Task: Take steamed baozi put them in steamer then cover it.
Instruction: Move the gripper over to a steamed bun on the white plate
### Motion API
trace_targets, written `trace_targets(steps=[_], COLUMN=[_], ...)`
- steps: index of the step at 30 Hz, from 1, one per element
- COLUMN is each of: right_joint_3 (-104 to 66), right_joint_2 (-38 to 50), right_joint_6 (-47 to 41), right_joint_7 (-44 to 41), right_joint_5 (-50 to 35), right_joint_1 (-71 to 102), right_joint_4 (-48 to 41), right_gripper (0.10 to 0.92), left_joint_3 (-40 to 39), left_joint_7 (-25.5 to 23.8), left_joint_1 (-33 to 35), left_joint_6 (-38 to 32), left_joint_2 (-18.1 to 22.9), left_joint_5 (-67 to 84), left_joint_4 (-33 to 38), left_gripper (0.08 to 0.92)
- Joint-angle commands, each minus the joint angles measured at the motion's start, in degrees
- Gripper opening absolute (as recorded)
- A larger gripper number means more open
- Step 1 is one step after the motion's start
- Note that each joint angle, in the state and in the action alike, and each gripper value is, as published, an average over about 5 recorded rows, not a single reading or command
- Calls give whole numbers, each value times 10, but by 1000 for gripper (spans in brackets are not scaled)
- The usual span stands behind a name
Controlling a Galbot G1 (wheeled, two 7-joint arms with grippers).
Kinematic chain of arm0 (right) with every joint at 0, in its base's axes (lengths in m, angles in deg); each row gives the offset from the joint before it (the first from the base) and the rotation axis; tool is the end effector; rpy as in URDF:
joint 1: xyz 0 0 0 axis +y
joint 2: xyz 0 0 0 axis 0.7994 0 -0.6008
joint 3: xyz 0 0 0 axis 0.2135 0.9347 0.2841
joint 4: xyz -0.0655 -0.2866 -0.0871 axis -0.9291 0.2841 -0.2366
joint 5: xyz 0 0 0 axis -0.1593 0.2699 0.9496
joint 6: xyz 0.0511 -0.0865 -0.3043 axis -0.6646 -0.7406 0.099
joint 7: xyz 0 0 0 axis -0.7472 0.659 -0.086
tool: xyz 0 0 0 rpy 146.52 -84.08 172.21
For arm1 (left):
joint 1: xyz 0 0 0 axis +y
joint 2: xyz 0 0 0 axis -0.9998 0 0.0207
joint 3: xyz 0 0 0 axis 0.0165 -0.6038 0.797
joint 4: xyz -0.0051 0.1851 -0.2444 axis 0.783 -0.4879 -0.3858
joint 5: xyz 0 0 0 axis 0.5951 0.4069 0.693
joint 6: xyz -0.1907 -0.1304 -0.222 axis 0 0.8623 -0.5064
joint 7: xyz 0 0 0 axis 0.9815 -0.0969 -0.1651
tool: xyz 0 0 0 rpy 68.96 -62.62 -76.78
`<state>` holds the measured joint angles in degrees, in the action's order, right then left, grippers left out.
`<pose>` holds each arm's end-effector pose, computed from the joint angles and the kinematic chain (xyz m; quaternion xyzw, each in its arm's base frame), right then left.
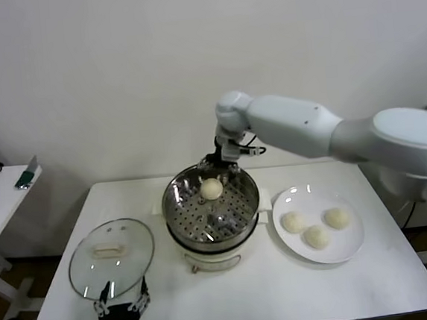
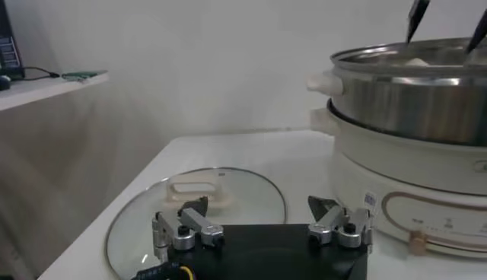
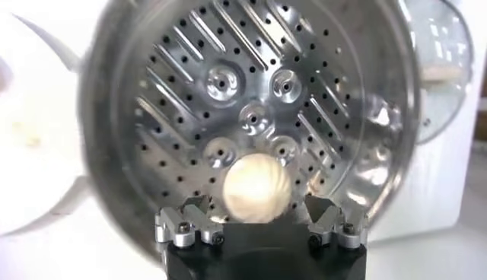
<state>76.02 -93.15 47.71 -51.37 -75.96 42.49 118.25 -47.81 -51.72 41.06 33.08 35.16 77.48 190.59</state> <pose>0.5422 0.0918 -0.0058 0.6645 -0.1913 0.7222 0.0175 0.1057 0.0269 -0.2990 0.0667 -0.9810 -0.0385 0.1781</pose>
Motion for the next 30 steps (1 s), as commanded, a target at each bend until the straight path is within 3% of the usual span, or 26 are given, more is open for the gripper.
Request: trace_targets(steps=[1,7,12,18,30], right_joint_3=[226,300,247,137,47], right_joint_2=[164,290,340,336,260], right_joint_6=[-226,-418,-521,-598,-604], right_joint_7=[-63,41,134,199,193], right_joint_5=[-386,-354,-312,-267,-213], right_joint_1=[-185,-184,-94,50,179], right_joint_4=[108,243,304,281,161], right_gripper=[823,823,823,823,823], left_joint_3=[1,6,5,5,7], left_joint_7=[0,1,1,1,1], left_joint_1=[0,-2,-6,-5,4], left_joint_6=[1,-1,-2,-3,-5], left_joint_2=[-2,-7,-6,-6,-6], left_joint_5=[0,8,8,6,5], left_joint_4=[2,-1,-5,-4,-3], left_gripper=[823,823,823,823,823])
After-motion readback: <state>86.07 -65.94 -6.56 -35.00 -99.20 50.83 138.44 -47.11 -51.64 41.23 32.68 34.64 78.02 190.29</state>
